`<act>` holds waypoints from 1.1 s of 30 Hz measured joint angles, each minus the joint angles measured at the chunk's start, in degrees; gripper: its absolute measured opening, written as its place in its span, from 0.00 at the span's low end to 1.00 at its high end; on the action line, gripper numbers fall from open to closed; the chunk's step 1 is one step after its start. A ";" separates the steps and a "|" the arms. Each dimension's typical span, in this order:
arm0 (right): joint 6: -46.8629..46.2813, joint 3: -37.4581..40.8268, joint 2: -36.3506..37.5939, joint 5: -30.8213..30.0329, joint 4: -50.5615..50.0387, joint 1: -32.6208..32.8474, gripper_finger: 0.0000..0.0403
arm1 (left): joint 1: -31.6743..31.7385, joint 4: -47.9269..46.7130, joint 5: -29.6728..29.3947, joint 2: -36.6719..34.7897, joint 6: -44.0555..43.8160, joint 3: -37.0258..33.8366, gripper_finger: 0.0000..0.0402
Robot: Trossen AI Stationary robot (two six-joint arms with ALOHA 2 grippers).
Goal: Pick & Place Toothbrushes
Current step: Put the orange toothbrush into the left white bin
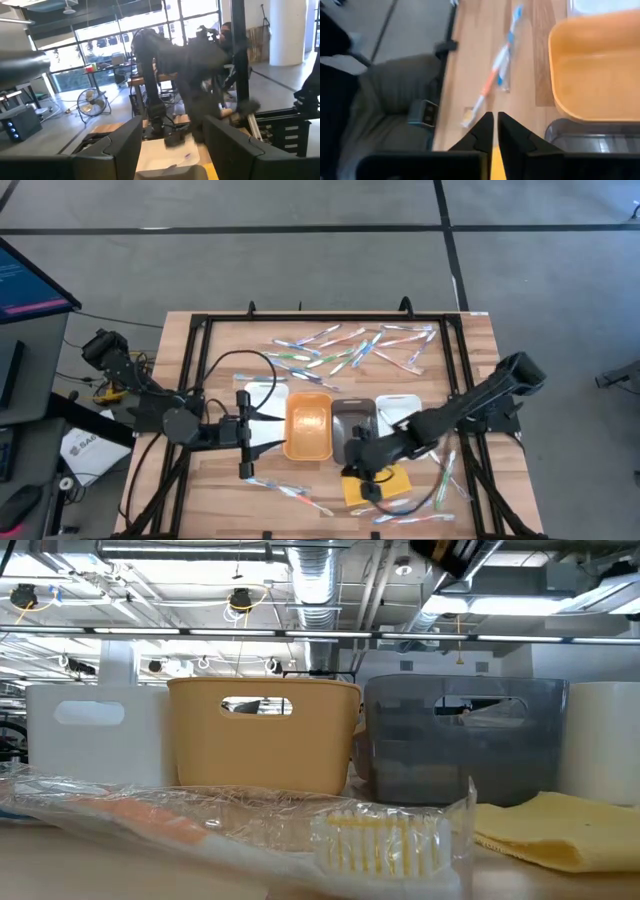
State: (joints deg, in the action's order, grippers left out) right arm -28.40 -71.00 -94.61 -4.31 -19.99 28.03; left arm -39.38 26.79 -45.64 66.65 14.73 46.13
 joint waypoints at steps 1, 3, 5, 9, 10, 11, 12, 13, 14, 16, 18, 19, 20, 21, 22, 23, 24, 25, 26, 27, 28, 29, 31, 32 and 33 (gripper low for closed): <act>0.00 0.00 -1.45 0.01 0.48 -0.49 0.09 | -0.02 0.00 0.02 0.00 -0.01 0.00 0.51; -0.13 -0.04 -4.15 0.26 1.97 -1.24 0.13 | -0.02 0.12 -0.01 0.00 -0.01 0.00 0.51; -0.59 -0.07 -6.92 1.49 2.91 -2.04 0.17 | -0.02 0.21 -0.01 0.00 -0.01 0.00 0.51; -1.58 -3.06 -12.08 6.09 3.97 -2.84 0.23 | -0.02 0.31 -0.03 0.00 -0.01 0.00 0.51; -1.44 -4.65 -13.45 6.86 4.41 -2.80 0.24 | -0.02 0.31 -0.03 0.00 -0.01 0.00 0.51; -0.61 -6.14 -14.68 7.56 4.31 -2.64 0.25 | -0.02 0.28 -0.05 0.00 -0.01 0.00 0.51; 0.57 -8.03 -16.17 7.90 3.72 -2.45 0.26 | -0.02 0.32 -0.05 0.00 -0.01 0.00 0.51; 1.73 -10.13 -17.62 8.17 2.98 -2.12 0.27 | -0.02 0.37 -0.03 0.00 -0.01 0.00 0.51; 2.83 -12.15 -18.96 8.19 1.22 -1.79 0.27 | -0.01 0.35 -0.05 0.00 0.00 0.00 0.51; 3.75 -16.88 -21.72 7.90 -3.08 -1.24 0.28 | -0.02 0.42 -0.04 0.00 -0.01 0.00 0.51; 3.78 -21.64 -24.41 7.23 -8.47 -0.68 0.28 | 0.03 0.54 0.03 0.00 -0.01 0.00 0.51; 3.82 -24.11 -25.88 6.99 -10.87 -0.51 0.28 | 0.03 0.79 0.37 0.02 -0.01 0.00 0.51; 3.79 -26.56 -27.29 6.35 -13.21 -0.34 0.27 | 0.03 0.92 0.78 0.02 -0.01 0.00 0.51; 3.65 -28.87 -28.66 5.58 -15.23 -0.26 0.27 | 0.03 1.23 1.06 0.02 0.01 0.00 0.51; 3.54 -31.40 -30.03 4.71 -16.97 -0.23 0.27 | 0.03 1.57 1.27 0.02 0.02 0.00 0.51; 3.48 -33.82 -31.18 3.91 -18.89 -0.20 0.26 | 0.03 1.71 1.54 0.00 0.02 0.00 0.51; 3.02 -36.23 -32.48 3.18 -20.26 -0.13 0.26 | 0.03 1.75 1.58 0.01 0.02 0.00 0.51; 2.32 -38.70 -33.85 2.62 -21.13 -0.12 0.26 | 0.03 1.76 1.59 0.00 0.01 0.00 0.51; 1.69 -40.79 -35.04 2.02 -22.70 -0.07 0.26 | -0.03 1.78 1.58 0.02 -0.02 0.00 0.51; 0.86 -42.71 -36.39 1.60 -24.48 -0.03 0.25 | -0.25 1.79 1.55 0.02 -0.23 0.00 0.51; -0.08 -44.69 -37.83 1.54 -25.34 -0.02 0.26 | -0.63 1.81 1.55 0.00 -0.35 0.00 0.51; -1.17 -46.44 -39.08 1.50 -26.57 0.01 0.26 | -1.12 1.78 1.57 0.00 -0.46 0.00 0.51; -2.83 -49.29 -41.29 1.76 -30.13 0.05 0.26 | -2.46 1.76 1.58 0.02 -0.49 0.00 0.51; -3.41 -50.76 -42.35 1.97 -31.41 0.06 0.26 | -3.22 1.76 1.61 0.02 -0.49 0.00 0.51; -4.08 -51.88 -43.10 2.14 -33.11 0.16 0.26 | -4.13 1.73 1.59 0.02 -0.46 0.00 0.51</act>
State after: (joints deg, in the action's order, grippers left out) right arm -32.48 -122.88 -137.72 -2.16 -53.09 28.18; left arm -43.51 28.51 -44.05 66.67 14.27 46.13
